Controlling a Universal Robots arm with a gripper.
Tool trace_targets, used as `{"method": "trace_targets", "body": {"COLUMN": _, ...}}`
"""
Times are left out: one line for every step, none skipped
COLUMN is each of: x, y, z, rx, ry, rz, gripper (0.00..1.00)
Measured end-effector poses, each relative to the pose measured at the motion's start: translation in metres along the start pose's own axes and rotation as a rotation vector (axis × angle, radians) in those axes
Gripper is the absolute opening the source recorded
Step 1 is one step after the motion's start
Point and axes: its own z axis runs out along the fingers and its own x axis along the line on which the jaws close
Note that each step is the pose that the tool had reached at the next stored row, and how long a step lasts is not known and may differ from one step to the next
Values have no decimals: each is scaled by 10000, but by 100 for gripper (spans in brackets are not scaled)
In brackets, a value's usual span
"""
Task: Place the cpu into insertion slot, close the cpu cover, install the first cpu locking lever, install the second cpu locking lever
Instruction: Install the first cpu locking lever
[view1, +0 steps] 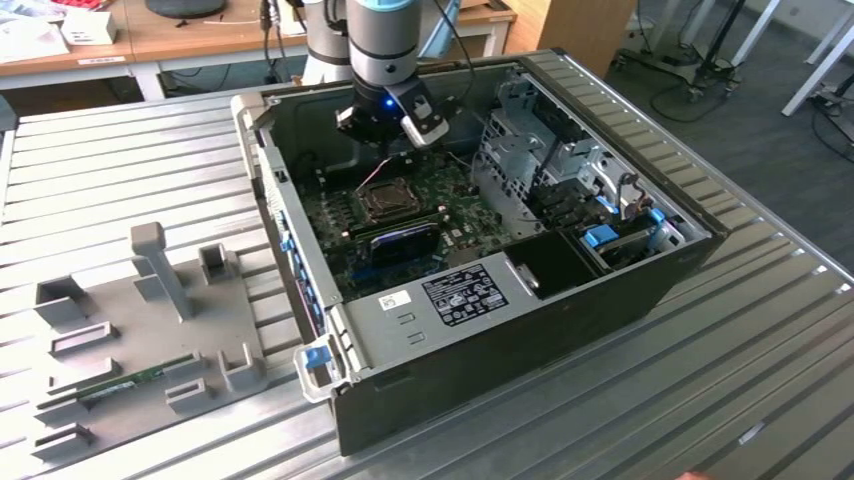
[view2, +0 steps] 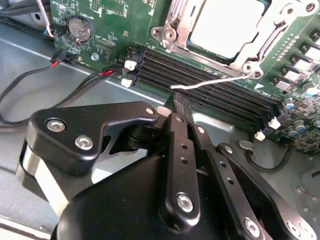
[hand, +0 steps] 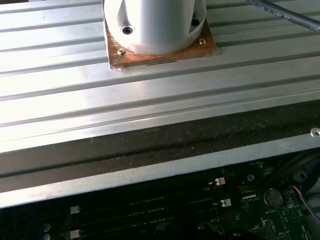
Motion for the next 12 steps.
{"method": "trace_targets", "body": {"x": 21, "y": -4, "z": -4, "rx": -9, "ry": -44, "rz": -16, "gripper": 11}}
{"method": "trace_targets", "body": {"x": 37, "y": -8, "z": -7, "rx": -15, "ry": -69, "rz": -23, "gripper": 11}}
{"method": "trace_targets", "body": {"x": 49, "y": -12, "z": -10, "rx": -16, "ry": -80, "rz": -26, "gripper": 11}}
{"method": "trace_targets", "body": {"x": 56, "y": -15, "z": -11, "rx": -18, "ry": -85, "rz": -27, "gripper": 11}}
{"method": "trace_targets", "body": {"x": 57, "y": -19, "z": -11, "rx": -18, "ry": -85, "rz": -28, "gripper": 11}}
{"method": "trace_targets", "body": {"x": 57, "y": -25, "z": -12, "rx": -16, "ry": -85, "rz": -30, "gripper": 11}}
{"method": "trace_targets", "body": {"x": 57, "y": -33, "z": -14, "rx": -14, "ry": -86, "rz": -30, "gripper": 11}}
{"method": "trace_targets", "body": {"x": 57, "y": -41, "z": -15, "rx": -11, "ry": -87, "rz": -30, "gripper": 11}}
{"method": "trace_targets", "body": {"x": 59, "y": -48, "z": -16, "rx": -10, "ry": -89, "rz": -30, "gripper": 11}}
{"method": "trace_targets", "body": {"x": 65, "y": -53, "z": -16, "rx": -9, "ry": -91, "rz": -28, "gripper": 11}}
{"method": "trace_targets", "body": {"x": 71, "y": -56, "z": -14, "rx": -11, "ry": -92, "rz": -30, "gripper": 11}}
{"method": "trace_targets", "body": {"x": 77, "y": -60, "z": -11, "rx": -11, "ry": -94, "rz": -31, "gripper": 11}}
